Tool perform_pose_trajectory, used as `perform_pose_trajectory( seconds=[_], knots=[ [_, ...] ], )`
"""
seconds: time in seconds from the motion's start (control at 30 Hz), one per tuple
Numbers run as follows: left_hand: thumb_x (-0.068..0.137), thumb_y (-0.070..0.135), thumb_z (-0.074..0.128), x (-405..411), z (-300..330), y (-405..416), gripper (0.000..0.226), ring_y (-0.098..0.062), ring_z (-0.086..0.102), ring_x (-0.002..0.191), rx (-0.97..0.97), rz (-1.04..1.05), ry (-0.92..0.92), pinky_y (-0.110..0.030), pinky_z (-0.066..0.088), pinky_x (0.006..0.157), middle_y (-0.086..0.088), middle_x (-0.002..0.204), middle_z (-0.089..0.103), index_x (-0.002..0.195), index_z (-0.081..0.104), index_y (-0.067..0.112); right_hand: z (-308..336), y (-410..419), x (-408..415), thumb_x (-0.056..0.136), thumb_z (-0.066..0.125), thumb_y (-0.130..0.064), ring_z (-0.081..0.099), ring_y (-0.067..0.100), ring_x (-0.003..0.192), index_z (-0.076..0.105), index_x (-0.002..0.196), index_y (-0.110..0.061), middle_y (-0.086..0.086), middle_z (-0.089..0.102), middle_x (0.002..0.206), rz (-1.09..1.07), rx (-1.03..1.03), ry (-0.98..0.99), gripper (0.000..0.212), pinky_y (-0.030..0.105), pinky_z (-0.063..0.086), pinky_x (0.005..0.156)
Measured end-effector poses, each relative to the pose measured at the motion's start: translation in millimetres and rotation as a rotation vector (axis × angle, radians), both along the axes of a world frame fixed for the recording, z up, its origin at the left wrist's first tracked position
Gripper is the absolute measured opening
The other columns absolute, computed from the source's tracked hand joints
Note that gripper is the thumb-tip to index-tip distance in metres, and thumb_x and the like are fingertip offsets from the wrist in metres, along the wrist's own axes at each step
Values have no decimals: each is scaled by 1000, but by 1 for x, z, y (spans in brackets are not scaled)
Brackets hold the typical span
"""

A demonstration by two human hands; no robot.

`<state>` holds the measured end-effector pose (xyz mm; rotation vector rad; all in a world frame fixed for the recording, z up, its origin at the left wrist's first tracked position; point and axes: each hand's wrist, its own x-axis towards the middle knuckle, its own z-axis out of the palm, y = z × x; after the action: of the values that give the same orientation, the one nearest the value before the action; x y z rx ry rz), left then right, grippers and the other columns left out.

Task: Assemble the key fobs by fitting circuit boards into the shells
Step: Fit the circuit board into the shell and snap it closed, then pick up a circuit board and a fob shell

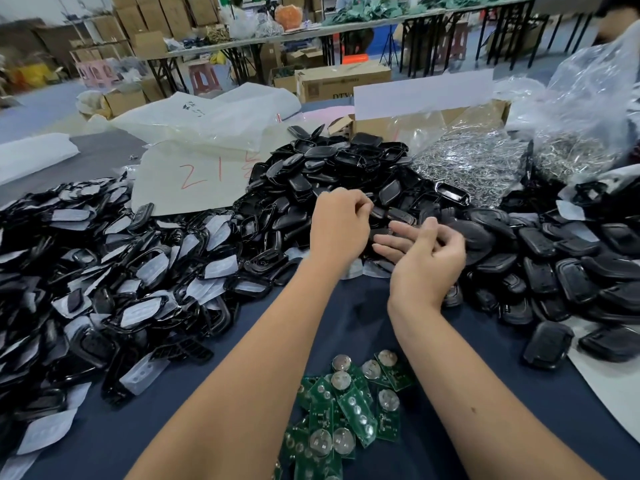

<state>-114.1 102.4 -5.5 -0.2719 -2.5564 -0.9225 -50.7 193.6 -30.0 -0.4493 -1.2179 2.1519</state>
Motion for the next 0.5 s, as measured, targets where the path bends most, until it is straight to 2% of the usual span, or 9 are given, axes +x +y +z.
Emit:
perform_pose_trajectory(
  seconds=[0.13,0.23,0.3,0.37,0.43,0.5],
  knots=[
    [98,5,55,-21,6,8,33,-28,49,122,-305,-56,-58,-40,45,102,-5,127,65,122,73,18,-2,-1,3,111,46,-26,68,29,48,53,99,-16,10,73,77,48,131,-12,17,33,52,41],
    [96,3,55,-31,6,10,44,-29,45,129,-517,-66,-146,-42,46,105,-5,140,56,135,65,20,-6,-3,6,109,49,-27,65,26,48,55,94,-23,4,72,75,86,372,-21,16,36,50,44],
    [94,5,56,-36,7,9,44,-30,47,127,-523,-19,-135,-42,48,101,-7,134,57,134,65,22,-8,-5,7,107,53,-27,67,23,57,58,91,-24,-1,71,74,125,528,-22,17,41,54,56],
    [93,7,58,-41,9,8,41,-31,52,122,-470,30,-117,-42,49,97,-10,126,57,131,65,22,-9,-7,7,106,56,-24,66,14,66,62,88,-20,-5,69,73,178,650,-1,19,35,54,65],
    [93,12,66,-44,9,2,33,-31,56,117,-425,45,-125,-40,48,96,-10,123,60,125,67,20,-10,-10,9,105,58,-22,64,12,65,62,84,-16,-6,66,68,252,773,16,23,24,48,62],
    [89,12,72,-46,9,-8,21,-27,60,113,-327,51,-118,-37,48,95,-6,115,67,109,73,19,-11,-12,12,106,59,-23,60,13,57,61,78,-16,-4,64,62,361,840,18,29,27,45,57]
  ],
)
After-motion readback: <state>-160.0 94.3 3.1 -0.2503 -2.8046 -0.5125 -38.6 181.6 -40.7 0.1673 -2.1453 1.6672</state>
